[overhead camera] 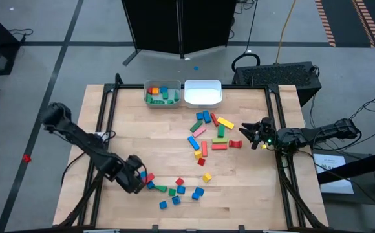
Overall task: Sort blocks by size
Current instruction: Put the blue rectangular block into the gray bin
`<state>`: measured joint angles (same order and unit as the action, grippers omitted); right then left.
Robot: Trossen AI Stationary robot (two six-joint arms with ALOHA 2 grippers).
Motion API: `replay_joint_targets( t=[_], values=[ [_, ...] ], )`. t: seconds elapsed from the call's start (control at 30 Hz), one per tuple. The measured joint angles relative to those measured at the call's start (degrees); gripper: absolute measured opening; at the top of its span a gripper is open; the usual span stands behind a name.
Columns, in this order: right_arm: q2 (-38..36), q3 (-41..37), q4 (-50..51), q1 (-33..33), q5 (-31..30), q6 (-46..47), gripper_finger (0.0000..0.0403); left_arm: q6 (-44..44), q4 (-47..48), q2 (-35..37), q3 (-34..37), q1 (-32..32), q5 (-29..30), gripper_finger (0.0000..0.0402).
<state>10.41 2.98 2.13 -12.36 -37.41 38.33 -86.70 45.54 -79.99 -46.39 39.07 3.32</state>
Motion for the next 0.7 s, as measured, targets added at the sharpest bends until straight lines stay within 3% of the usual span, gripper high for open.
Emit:
replay_joint_targets(
  t=[0.57,0.7],
  values=[
    [0.0,0.0,0.0,0.0,0.0,0.0,0.0194,4.5,-3.0,-12.2,-0.2,1.1,1.2,0.0251],
    [0.0,0.0,0.0,0.0,0.0,0.0,0.0194,4.6,-3.3,-13.6,-0.3,1.1,1.4,0.0230]
  ],
)
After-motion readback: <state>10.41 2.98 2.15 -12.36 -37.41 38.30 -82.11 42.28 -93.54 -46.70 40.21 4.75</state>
